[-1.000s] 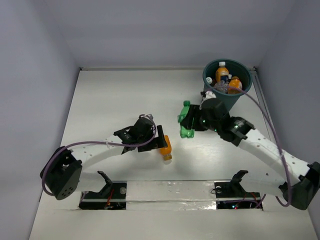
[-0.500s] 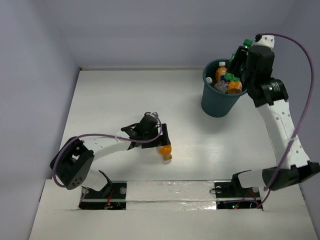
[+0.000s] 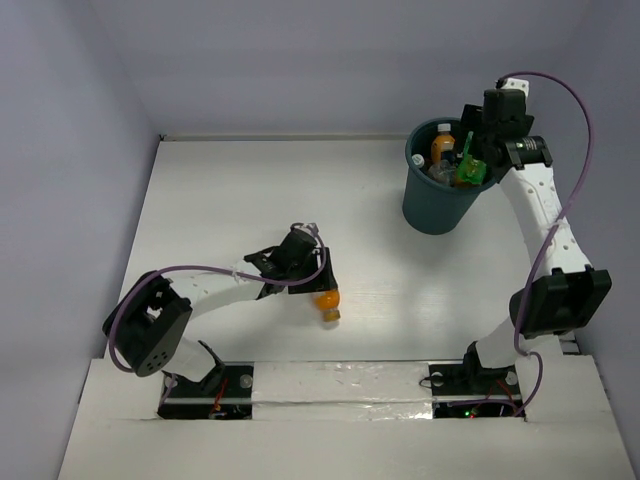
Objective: Put the plastic bottles in the bin
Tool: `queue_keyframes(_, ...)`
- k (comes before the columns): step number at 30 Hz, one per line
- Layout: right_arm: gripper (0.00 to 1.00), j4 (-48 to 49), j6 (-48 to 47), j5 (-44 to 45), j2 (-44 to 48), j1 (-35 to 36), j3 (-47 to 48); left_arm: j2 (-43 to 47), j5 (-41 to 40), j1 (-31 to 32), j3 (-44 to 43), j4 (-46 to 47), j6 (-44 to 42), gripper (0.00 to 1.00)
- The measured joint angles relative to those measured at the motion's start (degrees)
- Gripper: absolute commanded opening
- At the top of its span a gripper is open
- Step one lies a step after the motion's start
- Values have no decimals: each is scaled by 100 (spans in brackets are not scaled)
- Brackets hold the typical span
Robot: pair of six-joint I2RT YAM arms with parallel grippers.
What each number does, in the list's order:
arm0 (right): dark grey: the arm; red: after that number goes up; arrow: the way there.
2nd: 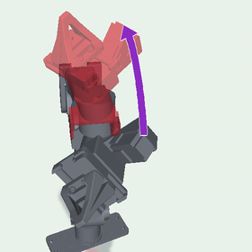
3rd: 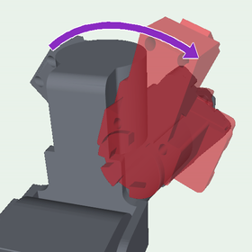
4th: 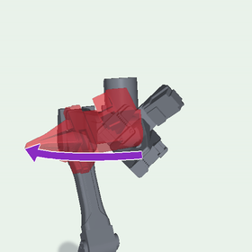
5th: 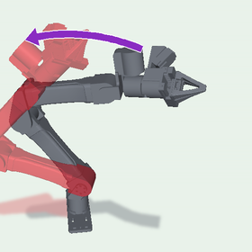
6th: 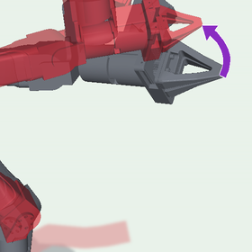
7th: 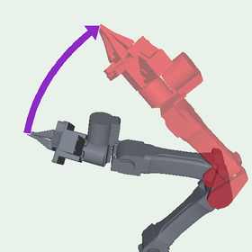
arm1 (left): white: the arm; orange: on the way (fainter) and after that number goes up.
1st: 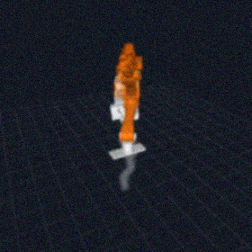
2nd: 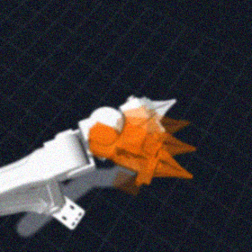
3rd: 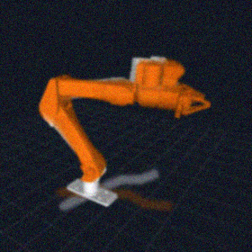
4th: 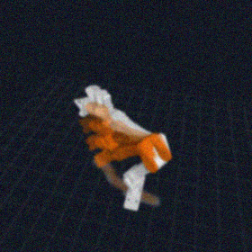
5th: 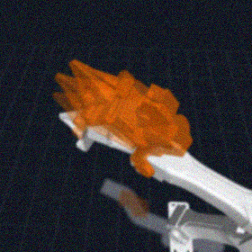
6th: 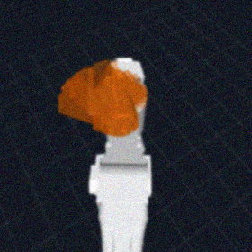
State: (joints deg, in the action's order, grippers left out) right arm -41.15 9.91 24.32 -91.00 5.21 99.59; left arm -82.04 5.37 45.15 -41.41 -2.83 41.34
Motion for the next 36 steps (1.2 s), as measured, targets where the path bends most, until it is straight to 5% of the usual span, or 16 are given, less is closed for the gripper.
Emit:
queue_keyframes(5,97,-7,70,-103,107,0,122,63,-57,0,-116,-240,-57,51)
queue_keyframes(7,89,-13,155,-175,262,0,122,125,-101,0,-343,-446,-109,51)
queue_keyframes(8,79,-20,234,-247,391,0,120,149,-111,0,-522,-586,-146,51)
queue_keyframes(9,54,-9,299,-308,549,0,107,166,-116,-17,-765,-702,-201,51)
queue_keyframes(12,16,227,597,-616,1309,0,-227,175,-120,-70,-1757,-1012,-382,50)
queue_keyframes(14,9,424,833,-861,2011,0,-682,94,-129,-153,-2682,-1211,-542,48)
queue_keyframes(25,10,793,1895,-1891,4616,-2,-3263,-2168,-127,-352,-7947,-1182,-1021,46)
queue_keyframes(36,10,337,2245,-2540,5536,24,-4190,-4275,-837,-297,-9053,-61,-350,47)
